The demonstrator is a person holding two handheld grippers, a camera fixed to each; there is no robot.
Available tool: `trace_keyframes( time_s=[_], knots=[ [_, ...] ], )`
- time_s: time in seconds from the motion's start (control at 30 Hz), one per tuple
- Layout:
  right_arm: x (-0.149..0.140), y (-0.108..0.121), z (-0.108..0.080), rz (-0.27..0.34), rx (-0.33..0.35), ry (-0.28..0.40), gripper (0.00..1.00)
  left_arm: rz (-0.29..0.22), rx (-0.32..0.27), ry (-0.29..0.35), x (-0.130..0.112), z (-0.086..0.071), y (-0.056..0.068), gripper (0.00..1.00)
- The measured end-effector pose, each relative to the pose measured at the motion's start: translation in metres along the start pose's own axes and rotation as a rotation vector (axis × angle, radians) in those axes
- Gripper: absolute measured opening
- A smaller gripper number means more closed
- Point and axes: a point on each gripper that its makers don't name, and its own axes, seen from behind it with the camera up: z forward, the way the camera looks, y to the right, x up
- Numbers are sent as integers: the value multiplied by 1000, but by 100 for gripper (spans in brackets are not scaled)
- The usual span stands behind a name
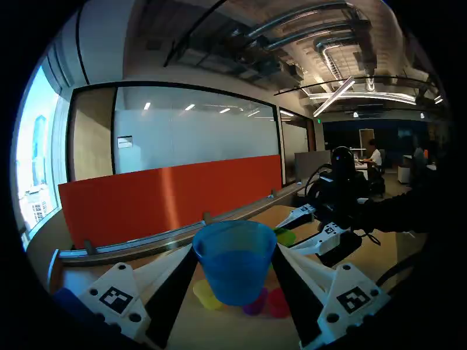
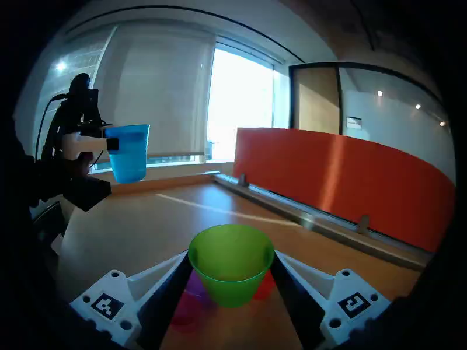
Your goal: Pour water
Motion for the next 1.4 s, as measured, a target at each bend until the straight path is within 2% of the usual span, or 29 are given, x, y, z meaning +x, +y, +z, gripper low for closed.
trace_keyframes(
  time_s=[0.27,1.0,1.4],
  knots=[
    [8,0,-1,21,-5,44,92,-1,-1,0,0,0,1,85],
    [28,-6,1,18,2,129,92,-3,-4,2,-1,1,0,85],
    [29,-14,3,12,15,134,93,2,-2,2,0,-1,0,85]
  ],
)
